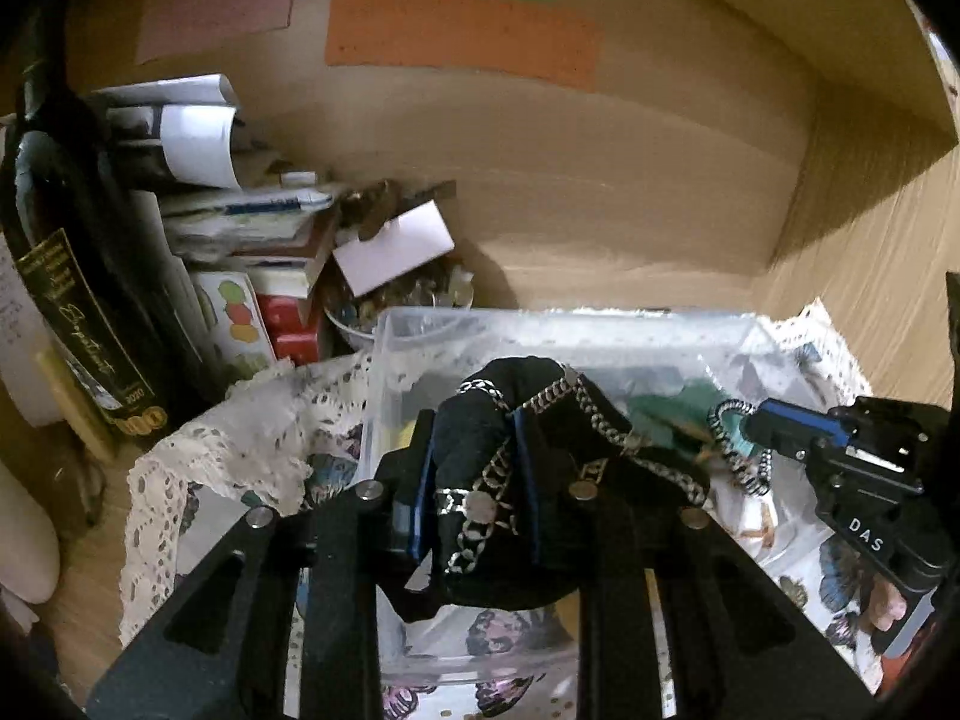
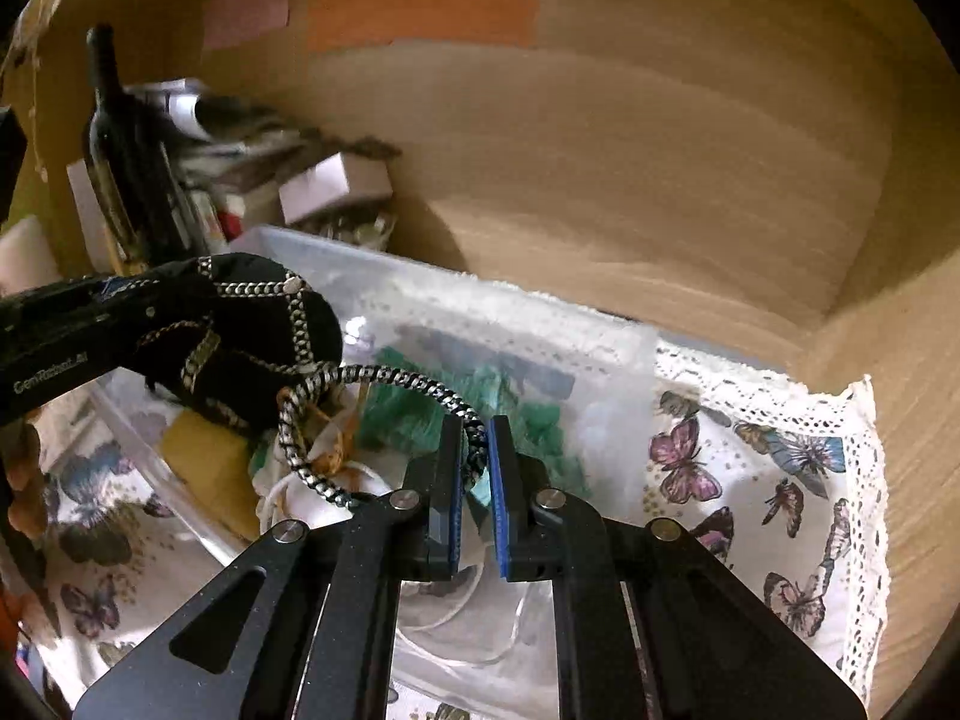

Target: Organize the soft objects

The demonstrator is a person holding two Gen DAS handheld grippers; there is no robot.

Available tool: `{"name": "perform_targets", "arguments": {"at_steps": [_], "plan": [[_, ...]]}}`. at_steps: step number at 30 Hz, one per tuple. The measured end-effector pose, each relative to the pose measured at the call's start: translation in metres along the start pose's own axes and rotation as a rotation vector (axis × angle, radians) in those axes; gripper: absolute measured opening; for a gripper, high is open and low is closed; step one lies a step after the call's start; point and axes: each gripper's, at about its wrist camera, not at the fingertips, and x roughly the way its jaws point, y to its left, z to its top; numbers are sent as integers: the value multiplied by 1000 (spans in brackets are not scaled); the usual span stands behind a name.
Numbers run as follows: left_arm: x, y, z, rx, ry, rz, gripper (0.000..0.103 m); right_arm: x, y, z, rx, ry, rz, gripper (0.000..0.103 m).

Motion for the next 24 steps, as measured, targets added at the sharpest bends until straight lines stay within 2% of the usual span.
{"name": "perform_targets", "arguments": {"at_steps": [2,3,4,6,8,10,12,14,16,20,22,24], "plan": [[-2,-1,-1,12,9,5,27,3,2,-1,-12,14,-3,9],[-3,-3,-2,20,13,8,33,3,2,-1,-17,19,-6,14],[-5,-3,-2,24,18,10,40,3,3,-2,-23,25,-7,23],[-11,-2,0,13,8,6,47,1,3,-1,-25,25,-10,35],[-20,-2,2,13,-10,1,51,-4,2,0,-20,13,-12,36],[-33,-3,3,16,-37,-5,61,-14,1,1,-17,-13,-22,36],[-48,-7,4,31,-70,-3,66,-25,-1,3,-9,-35,-11,37],[-63,-12,6,50,-105,0,70,-35,-1,4,-4,-58,-7,42],[-79,-19,6,67,-145,0,81,-52,-2,5,-1,-95,-4,50],[-113,-30,3,83,-224,2,97,-83,1,7,4,-175,-2,55],[-129,-34,-1,87,-260,3,102,-102,4,6,4,-219,0,67],[-142,-37,-5,89,-284,-8,103,-118,6,5,10,-259,9,74]]}}
